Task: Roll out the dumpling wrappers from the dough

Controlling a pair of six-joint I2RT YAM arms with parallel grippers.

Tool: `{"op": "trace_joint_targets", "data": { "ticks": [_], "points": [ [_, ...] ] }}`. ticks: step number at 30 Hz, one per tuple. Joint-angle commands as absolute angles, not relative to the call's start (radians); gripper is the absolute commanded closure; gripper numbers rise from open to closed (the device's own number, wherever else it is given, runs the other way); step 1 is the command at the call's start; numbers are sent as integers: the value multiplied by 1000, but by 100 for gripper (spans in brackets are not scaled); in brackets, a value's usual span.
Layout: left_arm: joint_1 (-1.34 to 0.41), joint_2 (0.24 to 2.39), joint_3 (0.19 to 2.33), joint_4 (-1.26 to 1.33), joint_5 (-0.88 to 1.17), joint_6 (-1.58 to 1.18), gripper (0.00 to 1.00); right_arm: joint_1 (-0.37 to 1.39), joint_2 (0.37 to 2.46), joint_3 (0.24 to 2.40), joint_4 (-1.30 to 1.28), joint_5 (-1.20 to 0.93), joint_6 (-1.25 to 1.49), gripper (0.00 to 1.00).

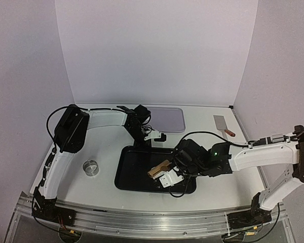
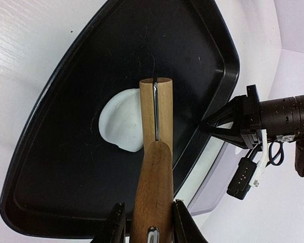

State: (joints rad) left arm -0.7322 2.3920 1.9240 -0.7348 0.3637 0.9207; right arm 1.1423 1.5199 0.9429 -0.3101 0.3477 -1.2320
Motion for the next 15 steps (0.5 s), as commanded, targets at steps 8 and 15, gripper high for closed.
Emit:
{"op": "trace_joint_targets", "data": {
  "ticks": [8, 15],
  "points": [
    [-751, 2470, 1916, -742, 265, 998, 100, 1156, 1610, 887, -417, 296, -1264, 100],
    [-750, 2468, 1898, -733, 268, 996, 100, 1191, 1528, 864, -496, 391, -1176, 100]
  ]
}}
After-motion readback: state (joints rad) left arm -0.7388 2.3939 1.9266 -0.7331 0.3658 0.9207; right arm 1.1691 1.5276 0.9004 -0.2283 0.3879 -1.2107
